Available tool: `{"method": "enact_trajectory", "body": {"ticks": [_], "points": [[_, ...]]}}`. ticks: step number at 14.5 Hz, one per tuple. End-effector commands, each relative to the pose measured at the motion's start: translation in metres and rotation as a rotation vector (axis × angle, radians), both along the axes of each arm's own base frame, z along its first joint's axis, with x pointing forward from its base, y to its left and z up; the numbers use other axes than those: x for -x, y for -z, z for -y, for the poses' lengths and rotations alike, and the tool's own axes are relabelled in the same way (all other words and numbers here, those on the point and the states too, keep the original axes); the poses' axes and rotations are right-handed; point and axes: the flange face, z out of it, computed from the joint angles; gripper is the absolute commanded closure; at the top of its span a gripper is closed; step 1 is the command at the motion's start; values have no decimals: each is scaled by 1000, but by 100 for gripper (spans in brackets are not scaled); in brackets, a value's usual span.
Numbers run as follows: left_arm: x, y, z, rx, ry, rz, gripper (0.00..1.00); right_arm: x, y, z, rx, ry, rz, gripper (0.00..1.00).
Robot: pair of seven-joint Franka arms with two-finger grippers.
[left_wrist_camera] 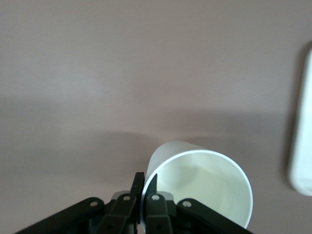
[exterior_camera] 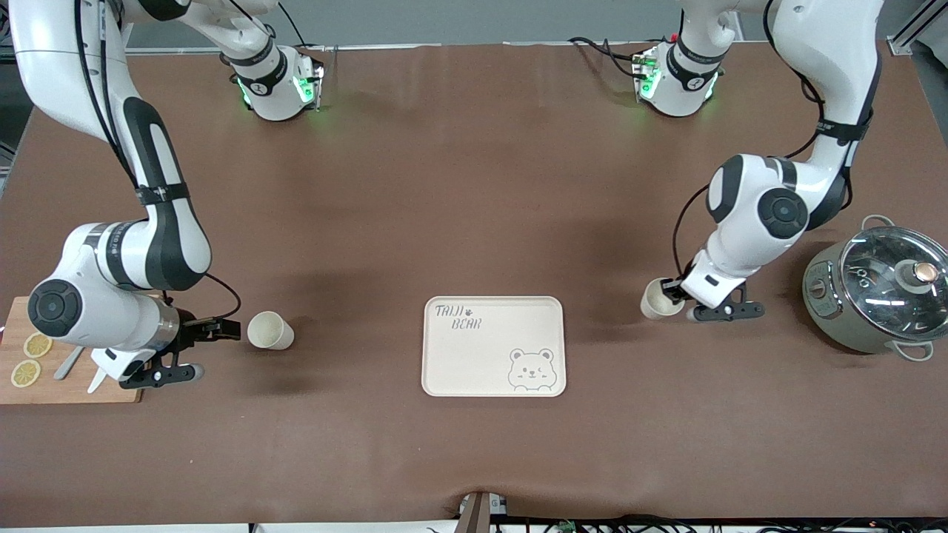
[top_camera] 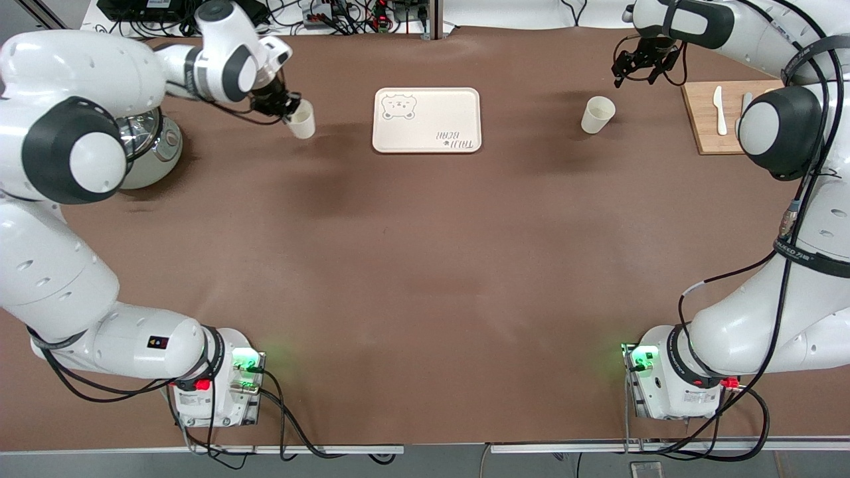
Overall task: Place white IKEA cup upright on tray with both arms
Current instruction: 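Carry the cup with the left gripper onto the tray while the right gripper holds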
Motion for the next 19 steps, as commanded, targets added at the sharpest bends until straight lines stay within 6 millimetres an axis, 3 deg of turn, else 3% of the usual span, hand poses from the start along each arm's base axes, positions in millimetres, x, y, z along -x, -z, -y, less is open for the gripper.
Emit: {"method": "enact_trajectory", "body": {"ticks": [1, 6, 8, 15, 19], "points": [[-17, 3, 57, -2, -33, -12, 100, 2, 9, -2, 0, 11, 8, 0], [-16, 23, 149, 12, -60, -26, 100, 6, 38, -12, 2, -2, 20, 0], [-14, 25, 171, 20, -73, -20, 100, 6, 40, -15, 2, -7, 17, 0], [-20, 32, 198, 29, -99, -10, 100, 8, 56, -21, 4, -15, 3, 0], [-25, 52, 213, 30, -117, -17, 100, 9, 64, -25, 6, -22, 12, 0]]}}
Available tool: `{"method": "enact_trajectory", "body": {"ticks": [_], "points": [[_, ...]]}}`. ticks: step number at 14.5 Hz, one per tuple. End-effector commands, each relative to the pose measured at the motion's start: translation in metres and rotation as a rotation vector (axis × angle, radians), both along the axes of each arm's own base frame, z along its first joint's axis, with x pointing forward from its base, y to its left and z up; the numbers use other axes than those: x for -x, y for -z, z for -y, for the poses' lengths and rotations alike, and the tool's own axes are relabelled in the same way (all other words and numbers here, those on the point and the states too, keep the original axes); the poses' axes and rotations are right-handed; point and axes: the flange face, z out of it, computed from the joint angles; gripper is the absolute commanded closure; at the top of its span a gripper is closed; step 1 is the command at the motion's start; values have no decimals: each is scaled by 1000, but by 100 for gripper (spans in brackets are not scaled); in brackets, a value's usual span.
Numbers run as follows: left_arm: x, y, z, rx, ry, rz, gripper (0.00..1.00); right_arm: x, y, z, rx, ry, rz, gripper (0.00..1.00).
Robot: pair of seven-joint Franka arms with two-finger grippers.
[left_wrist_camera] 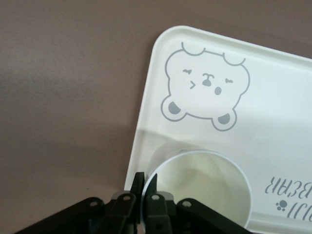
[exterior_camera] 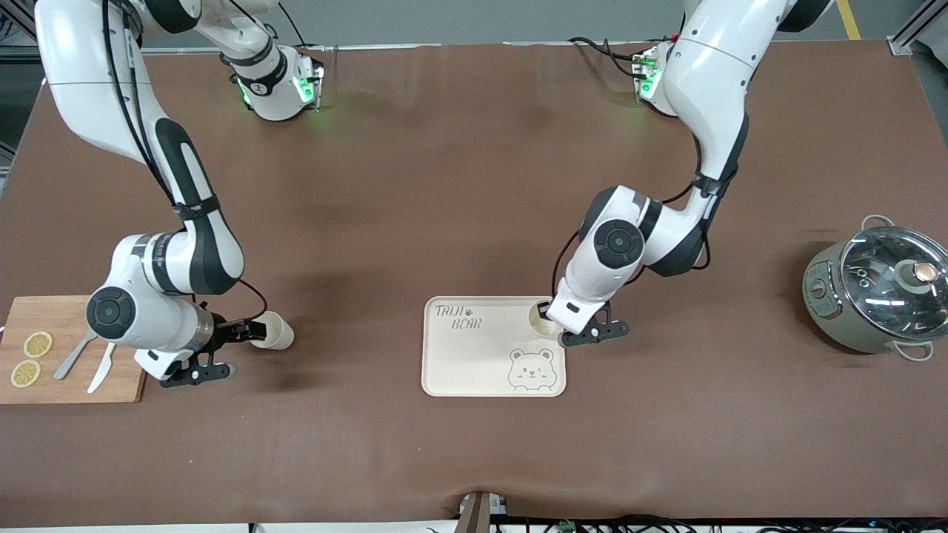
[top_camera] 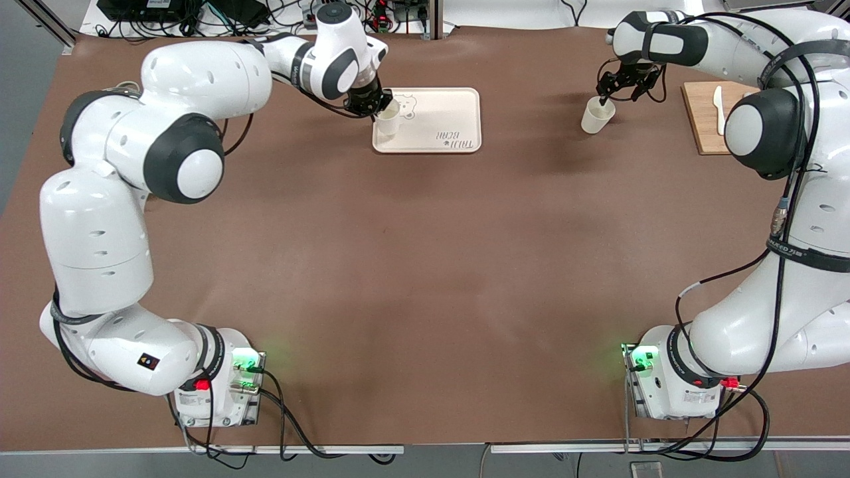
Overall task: Place white IKEA cup upright on tray with both arms
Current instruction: 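Carry the cup with the left gripper onto the tray while the right gripper holds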
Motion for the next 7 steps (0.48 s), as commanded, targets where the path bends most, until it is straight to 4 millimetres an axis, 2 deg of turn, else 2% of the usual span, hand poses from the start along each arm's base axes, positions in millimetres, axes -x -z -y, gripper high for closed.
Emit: {"method": "enact_trajectory", "body": {"ticks": [1, 6, 7], "points": [[-7, 6, 11, -23, -10, 8, 100, 2, 8, -3, 1, 9, 5, 0], [-4, 15, 14, -29, -4, -1, 100, 9, 24, -2, 2, 9, 17, 0], [-5, 14, 14, -33, -1, 3, 93, 9, 24, -3, 2, 8, 22, 0]]}}
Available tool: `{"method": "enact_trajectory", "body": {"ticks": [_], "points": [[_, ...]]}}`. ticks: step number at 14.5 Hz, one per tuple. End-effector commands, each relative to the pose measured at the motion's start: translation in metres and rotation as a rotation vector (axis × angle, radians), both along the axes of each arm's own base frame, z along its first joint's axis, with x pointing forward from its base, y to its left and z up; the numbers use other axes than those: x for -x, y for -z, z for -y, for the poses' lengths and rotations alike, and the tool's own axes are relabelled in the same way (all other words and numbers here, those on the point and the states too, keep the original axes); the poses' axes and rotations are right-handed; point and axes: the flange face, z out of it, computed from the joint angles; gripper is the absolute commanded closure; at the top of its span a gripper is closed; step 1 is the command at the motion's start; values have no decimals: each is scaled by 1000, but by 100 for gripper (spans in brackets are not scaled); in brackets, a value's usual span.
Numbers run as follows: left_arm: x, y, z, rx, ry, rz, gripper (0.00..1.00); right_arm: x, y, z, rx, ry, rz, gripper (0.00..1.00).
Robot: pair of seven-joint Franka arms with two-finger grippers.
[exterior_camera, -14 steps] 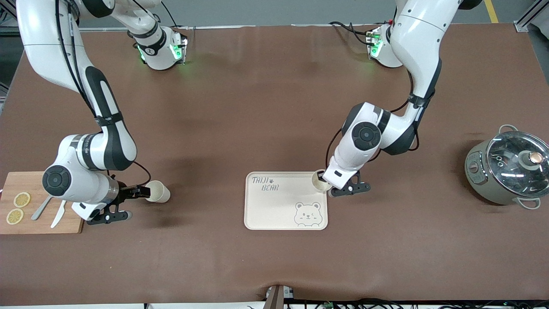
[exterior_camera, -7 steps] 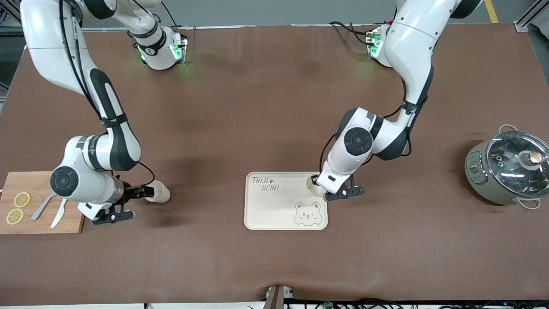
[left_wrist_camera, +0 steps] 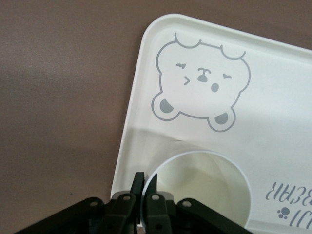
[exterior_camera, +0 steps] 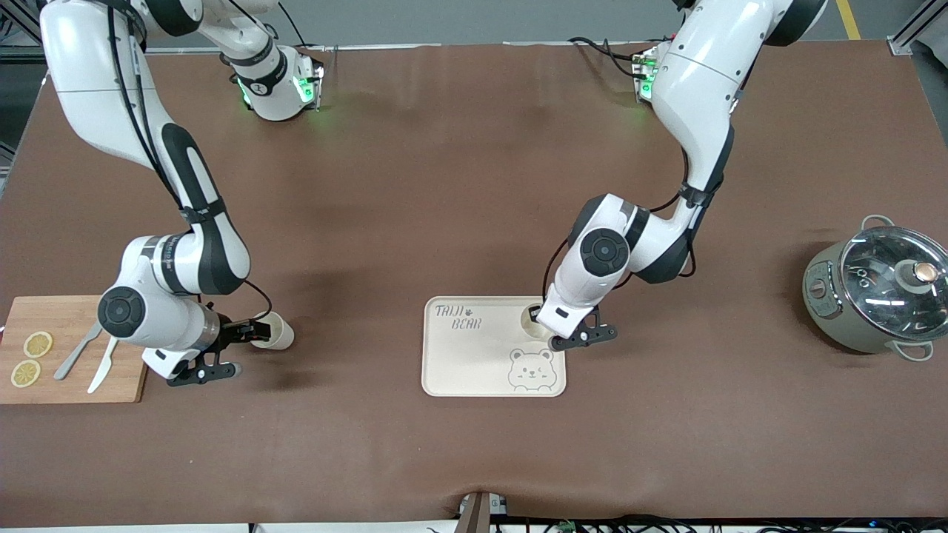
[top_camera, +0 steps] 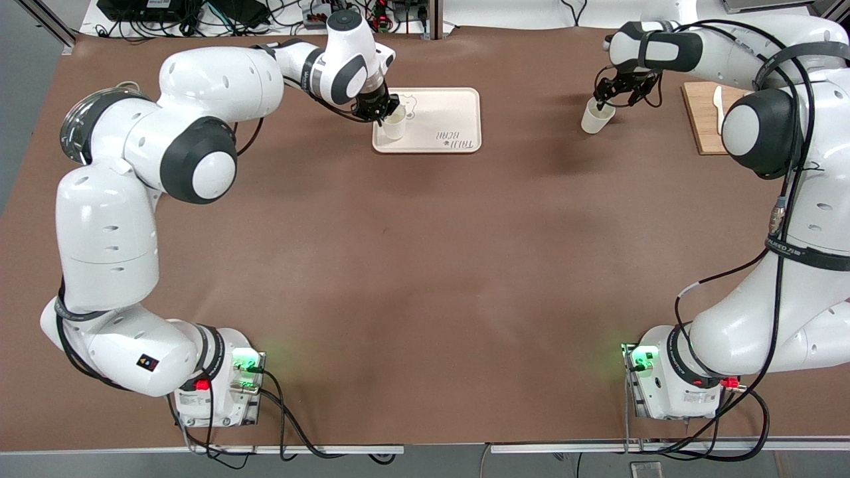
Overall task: Place white IKEA cup upright on tray with both arms
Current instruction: 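Carry the cup with the left gripper onto the tray while the right gripper holds, then open the left gripper and withdraw while the right gripper lifts its cup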
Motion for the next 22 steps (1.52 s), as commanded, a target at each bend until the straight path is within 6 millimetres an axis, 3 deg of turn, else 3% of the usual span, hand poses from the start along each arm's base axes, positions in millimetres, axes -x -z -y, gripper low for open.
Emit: {"method": "enact_trajectory", "body": {"ticks": [1, 4, 5, 7, 10, 12, 13, 15, 16, 19, 21, 22], "points": [[-3, -1, 4, -35, 5, 15, 1, 4, 4, -2, 1, 9, 11, 0], [-5, -10, 3, -50, -3, 34, 0, 5, 6, -1, 1, 9, 13, 0], [-5, -22, 3, -50, -14, 33, 0, 5, 6, -3, 0, 7, 11, 6], [-5, -56, 3, -64, -15, 14, 0, 5, 5, -6, -3, 9, 8, 52], [-17, -110, 0, -72, -35, -23, 0, 4, 3, -8, -2, 5, 16, 75], [-21, -127, -14, -84, -53, -56, 0, 3, 2, -8, -2, 5, 17, 95], [-30, -149, -34, -72, -76, -32, 0, 4, 2, -8, -3, 6, 14, 100], [-47, -182, -75, -57, -21, 10, 0, 3, 1, -9, -4, 6, 14, 100], [-57, -190, -106, -58, -7, 14, 0, 3, 0, -8, -5, 10, 14, 100], [-83, -188, -197, -88, 38, 0, 0, -7, -21, -16, -9, 48, 24, 100], [-95, -194, -261, -93, 67, 8, 0, -18, -54, -51, -18, 124, 0, 100], [-94, -207, -284, -83, 65, 11, 0, -22, -71, -75, -16, 191, -1, 100]]}}
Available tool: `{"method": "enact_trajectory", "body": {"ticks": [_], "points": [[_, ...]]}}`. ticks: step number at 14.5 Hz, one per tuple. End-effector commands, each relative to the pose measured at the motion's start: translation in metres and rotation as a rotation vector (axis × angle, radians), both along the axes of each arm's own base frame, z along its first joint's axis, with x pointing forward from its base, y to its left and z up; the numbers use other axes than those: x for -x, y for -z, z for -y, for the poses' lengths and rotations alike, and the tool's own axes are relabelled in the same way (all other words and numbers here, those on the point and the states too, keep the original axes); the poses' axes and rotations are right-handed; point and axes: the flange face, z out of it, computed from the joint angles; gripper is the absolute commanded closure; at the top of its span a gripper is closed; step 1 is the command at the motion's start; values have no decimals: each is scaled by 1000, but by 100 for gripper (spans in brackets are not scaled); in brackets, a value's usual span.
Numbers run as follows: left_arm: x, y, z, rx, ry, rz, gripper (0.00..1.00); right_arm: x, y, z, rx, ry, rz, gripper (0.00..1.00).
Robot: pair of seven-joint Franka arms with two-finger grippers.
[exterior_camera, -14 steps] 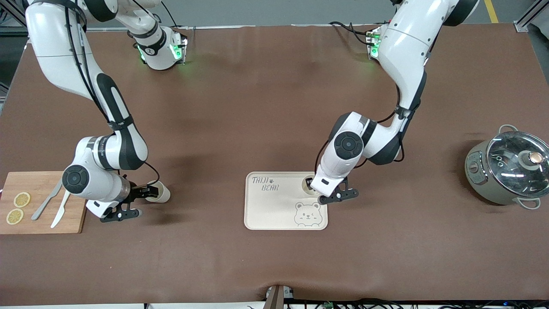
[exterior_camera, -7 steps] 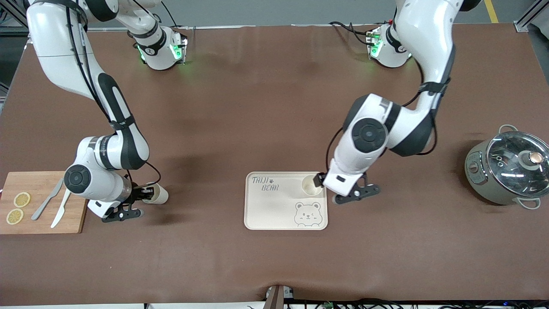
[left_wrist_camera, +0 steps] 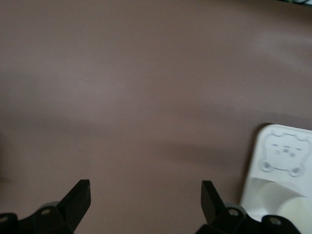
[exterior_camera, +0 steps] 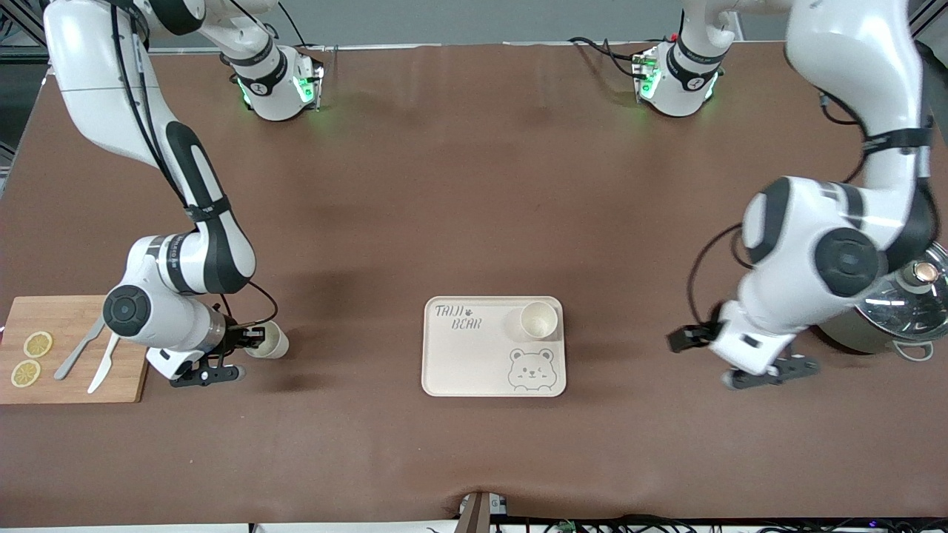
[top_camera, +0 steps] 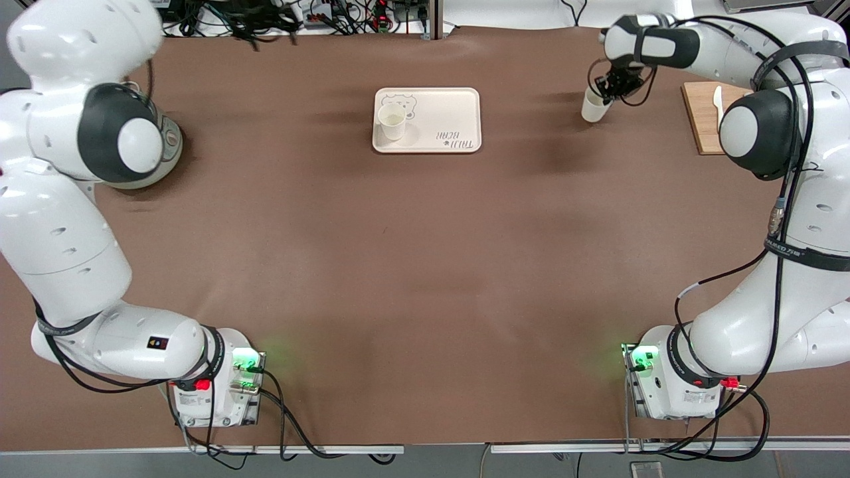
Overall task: Place white IKEA cup upright on tray with both arms
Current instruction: 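Open the left gripper and withdraw while the right gripper lifts its cup, then lower the white cup upright onto the tray with the right gripper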
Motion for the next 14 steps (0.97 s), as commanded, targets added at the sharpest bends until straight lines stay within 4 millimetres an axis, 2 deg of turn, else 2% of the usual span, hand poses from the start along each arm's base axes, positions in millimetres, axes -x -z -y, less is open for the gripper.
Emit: {"method": "enact_trajectory", "body": {"ticks": [1, 3, 4, 7, 8, 9, 11, 14], "points": [[5, -23, -43, 7, 34, -19, 0, -10, -54, -75, 3, 159, 4, 100], [12, -43, -57, 2, 56, -25, 0, -10, -71, -126, 0, 282, 28, 100], [20, -65, -61, -1, 58, -14, 0, -10, -74, -145, -13, 318, 36, 100], [45, -110, -71, -26, 121, -46, 0, -11, -78, -183, -89, 428, 34, 100], [50, -122, -81, -27, 122, -37, 0, -12, -79, -195, -103, 470, 44, 100], [55, -136, -89, -27, 117, -23, 0, -11, -77, -211, -115, 503, 54, 100], [67, -159, -91, -28, 114, -13, 0, -10, -67, -237, -150, 578, 87, 100], [84, -176, -75, -29, 163, -43, 0, -1, -47, -281, -210, 633, 107, 100]]}}
